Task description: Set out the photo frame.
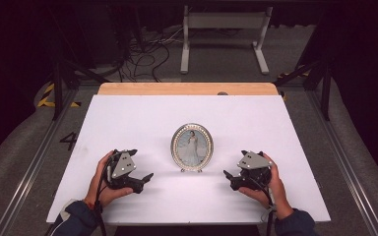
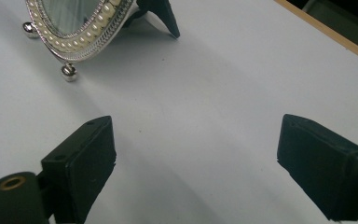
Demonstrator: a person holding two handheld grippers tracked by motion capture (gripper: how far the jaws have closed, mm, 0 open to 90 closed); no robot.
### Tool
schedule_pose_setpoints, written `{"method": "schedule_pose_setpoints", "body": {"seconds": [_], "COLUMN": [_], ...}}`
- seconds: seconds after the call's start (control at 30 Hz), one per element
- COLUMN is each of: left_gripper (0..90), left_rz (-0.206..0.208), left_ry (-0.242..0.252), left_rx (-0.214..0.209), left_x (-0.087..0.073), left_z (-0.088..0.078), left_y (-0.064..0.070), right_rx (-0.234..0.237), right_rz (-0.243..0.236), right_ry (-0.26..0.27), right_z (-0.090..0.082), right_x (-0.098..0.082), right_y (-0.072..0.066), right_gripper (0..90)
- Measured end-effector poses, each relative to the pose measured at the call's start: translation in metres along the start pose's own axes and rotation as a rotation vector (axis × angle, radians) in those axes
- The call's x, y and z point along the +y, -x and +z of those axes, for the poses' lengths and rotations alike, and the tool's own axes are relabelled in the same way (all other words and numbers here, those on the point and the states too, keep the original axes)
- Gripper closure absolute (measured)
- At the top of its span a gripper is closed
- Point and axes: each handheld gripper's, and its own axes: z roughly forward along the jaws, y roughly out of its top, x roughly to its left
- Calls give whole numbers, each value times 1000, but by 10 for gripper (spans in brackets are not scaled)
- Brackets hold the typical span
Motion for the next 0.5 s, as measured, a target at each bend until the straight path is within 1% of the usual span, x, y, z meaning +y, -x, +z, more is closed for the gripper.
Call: {"method": "schedule_pose_setpoints", "body": {"seconds": [0.03,0.1,0.2,0.27,0.4,0.43,0.5], "left_gripper": [70,70,70,70,69,69,69], "left_rz": [-2,-1,-13,-32,-31,-29,-30], "left_ry": [-12,-15,-17,-16,-21,-29,-32], "left_rx": [6,13,16,17,13,11,15], "left_x": [-3,-5,-10,-15,-20,-22,-23], "left_z": [-2,-3,-8,-12,-16,-17,-18], "left_y": [0,0,-3,-5,-6,-7,-7], "right_rx": [-5,-8,-15,-17,-22,-28,-32], "right_rz": [0,2,7,16,29,33,41], "right_ry": [-2,-4,-12,-17,-20,-22,-22], "right_z": [-1,-2,-4,-5,-9,-10,-12], "right_x": [-1,-3,-9,-13,-19,-21,-24], "right_y": [1,2,6,9,13,14,16], "right_gripper": [118,118,118,117,117,117,117]}}
